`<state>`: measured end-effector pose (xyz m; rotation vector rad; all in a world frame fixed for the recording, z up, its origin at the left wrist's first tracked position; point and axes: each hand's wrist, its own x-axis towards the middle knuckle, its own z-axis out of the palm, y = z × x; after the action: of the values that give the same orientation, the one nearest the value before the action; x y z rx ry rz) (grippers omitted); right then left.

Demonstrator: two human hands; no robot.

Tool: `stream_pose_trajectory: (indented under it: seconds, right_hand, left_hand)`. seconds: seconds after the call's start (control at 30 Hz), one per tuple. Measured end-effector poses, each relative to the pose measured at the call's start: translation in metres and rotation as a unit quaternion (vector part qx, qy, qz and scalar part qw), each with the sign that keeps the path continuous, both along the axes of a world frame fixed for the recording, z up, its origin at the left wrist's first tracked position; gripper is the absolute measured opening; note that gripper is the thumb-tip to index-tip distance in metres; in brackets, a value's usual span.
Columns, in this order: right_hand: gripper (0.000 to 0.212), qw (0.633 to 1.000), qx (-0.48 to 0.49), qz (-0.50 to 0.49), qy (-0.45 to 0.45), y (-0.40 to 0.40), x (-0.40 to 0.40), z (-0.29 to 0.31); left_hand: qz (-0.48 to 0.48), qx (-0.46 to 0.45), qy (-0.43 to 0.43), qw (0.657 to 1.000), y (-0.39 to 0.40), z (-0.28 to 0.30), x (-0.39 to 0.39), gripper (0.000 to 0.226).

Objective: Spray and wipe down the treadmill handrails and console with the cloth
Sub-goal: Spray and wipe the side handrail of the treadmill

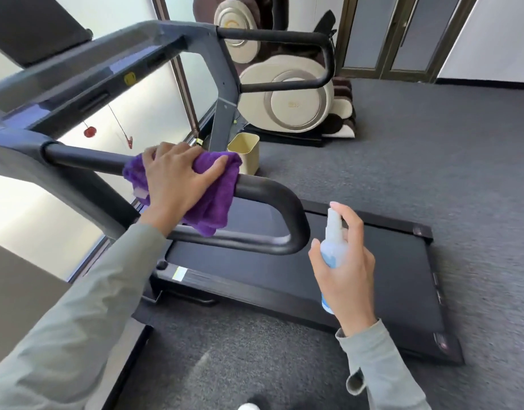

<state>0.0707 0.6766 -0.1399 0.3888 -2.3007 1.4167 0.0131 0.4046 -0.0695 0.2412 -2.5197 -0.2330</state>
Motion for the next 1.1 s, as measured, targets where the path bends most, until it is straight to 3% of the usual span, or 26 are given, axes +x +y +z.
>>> stream_pose_trajectory:
  seconds: [0.33, 0.47, 0.7, 0.9, 1.1]
  right_hand:
    - [0.062, 0.998, -0.040, -0.045, 0.024, 0.003, -0.009, 0.010]
    - [0.061, 0.997, -0.056, -0.048, 0.006, 0.010, -0.006, 0.007]
    - [0.061, 0.998, -0.046, -0.041, 0.004, 0.021, -0.009, -0.004]
    - [0.058, 0.998, -0.050, -0.029, -0.013, 0.024, -0.011, -0.007]
    - [0.063, 0.998, -0.046, -0.037, 0.014, 0.028, -0.010, -0.011]
  left_hand:
    - [-0.073, -0.068, -0.038, 0.994, 0.091, 0.001, -0.013, 0.060]
    - [-0.105, -0.140, -0.035, 0.984, 0.121, -0.010, -0.013, 0.052]
    - [-0.077, -0.143, 0.072, 0.984, 0.143, -0.042, -0.006, 0.036]
    - [-0.098, -0.187, 0.131, 0.969, 0.136, -0.054, -0.003, 0.041]
    - [-0.080, -0.165, 0.169, 0.968, 0.144, -0.081, 0.001, 0.033]
